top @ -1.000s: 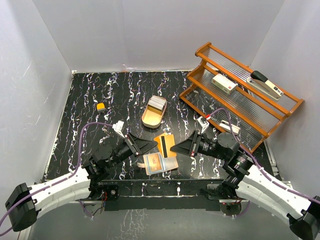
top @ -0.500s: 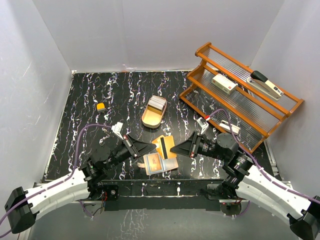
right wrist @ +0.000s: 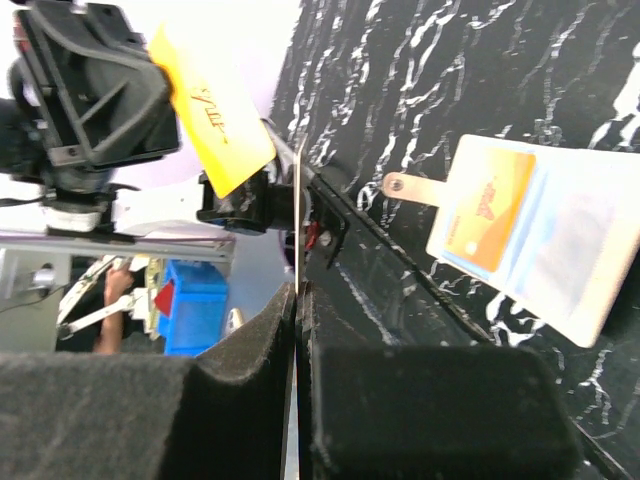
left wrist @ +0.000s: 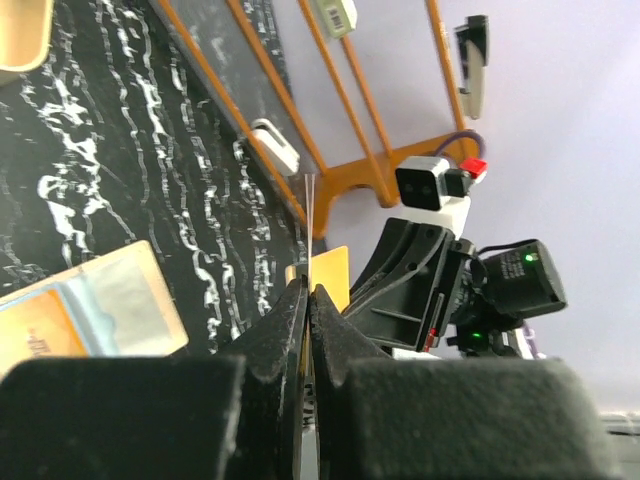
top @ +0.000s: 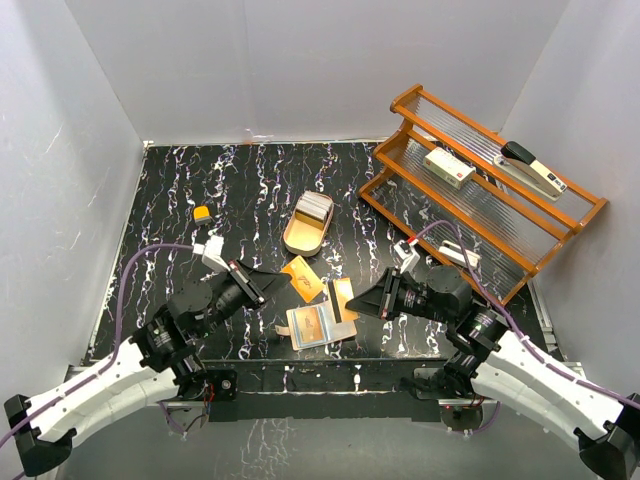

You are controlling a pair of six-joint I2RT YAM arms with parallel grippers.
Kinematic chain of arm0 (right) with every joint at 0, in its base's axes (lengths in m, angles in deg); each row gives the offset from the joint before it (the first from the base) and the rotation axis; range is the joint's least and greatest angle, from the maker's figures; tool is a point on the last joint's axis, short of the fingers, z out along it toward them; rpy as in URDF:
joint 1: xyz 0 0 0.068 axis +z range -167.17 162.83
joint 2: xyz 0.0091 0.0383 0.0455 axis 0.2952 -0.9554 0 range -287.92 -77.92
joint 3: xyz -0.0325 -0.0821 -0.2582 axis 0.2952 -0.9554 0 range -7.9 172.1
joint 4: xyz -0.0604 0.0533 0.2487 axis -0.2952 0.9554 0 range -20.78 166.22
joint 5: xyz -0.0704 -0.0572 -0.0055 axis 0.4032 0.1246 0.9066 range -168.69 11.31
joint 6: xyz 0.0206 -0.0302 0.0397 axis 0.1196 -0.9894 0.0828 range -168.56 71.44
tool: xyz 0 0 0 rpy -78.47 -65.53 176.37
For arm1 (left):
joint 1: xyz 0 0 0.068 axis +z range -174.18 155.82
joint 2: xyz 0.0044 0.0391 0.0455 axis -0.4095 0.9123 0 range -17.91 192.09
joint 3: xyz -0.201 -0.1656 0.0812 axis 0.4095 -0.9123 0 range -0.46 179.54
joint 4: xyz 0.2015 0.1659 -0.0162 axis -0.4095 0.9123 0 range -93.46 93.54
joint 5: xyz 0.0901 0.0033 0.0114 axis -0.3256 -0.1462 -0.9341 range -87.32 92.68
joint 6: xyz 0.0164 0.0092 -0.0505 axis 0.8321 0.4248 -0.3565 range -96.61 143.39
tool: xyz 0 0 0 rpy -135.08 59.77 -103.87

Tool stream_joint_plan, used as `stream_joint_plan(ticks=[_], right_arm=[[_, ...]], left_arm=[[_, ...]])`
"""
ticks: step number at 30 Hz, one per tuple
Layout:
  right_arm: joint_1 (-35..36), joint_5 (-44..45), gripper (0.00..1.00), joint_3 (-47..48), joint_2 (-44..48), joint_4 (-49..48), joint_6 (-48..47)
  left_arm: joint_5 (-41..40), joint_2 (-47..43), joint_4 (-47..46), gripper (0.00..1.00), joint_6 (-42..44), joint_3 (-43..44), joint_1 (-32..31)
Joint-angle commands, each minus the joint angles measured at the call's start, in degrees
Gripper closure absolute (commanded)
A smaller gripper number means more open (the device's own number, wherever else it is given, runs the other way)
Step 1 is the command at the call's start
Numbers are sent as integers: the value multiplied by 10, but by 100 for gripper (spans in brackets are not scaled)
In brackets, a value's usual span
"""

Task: Put the credit cards into the card holder
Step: Insert the credit card into the card holder.

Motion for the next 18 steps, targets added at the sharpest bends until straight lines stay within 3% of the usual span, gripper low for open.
stream_joint_plan(ticks=[1,5,13,18], right_arm=[[-1,53,100,29,-3,46,-47],[-1,80,100,23,-39,61,-89],[-1,80,100,17,-154,28,-154],[-1,73,100,17,-201,20,-177]], left_arm=[[-25,32,122,100,56,71,1],[-1,94,179,100,58,104,1],[69,210,126,100,52,66,7],[139,255,113,100,63,55,45]])
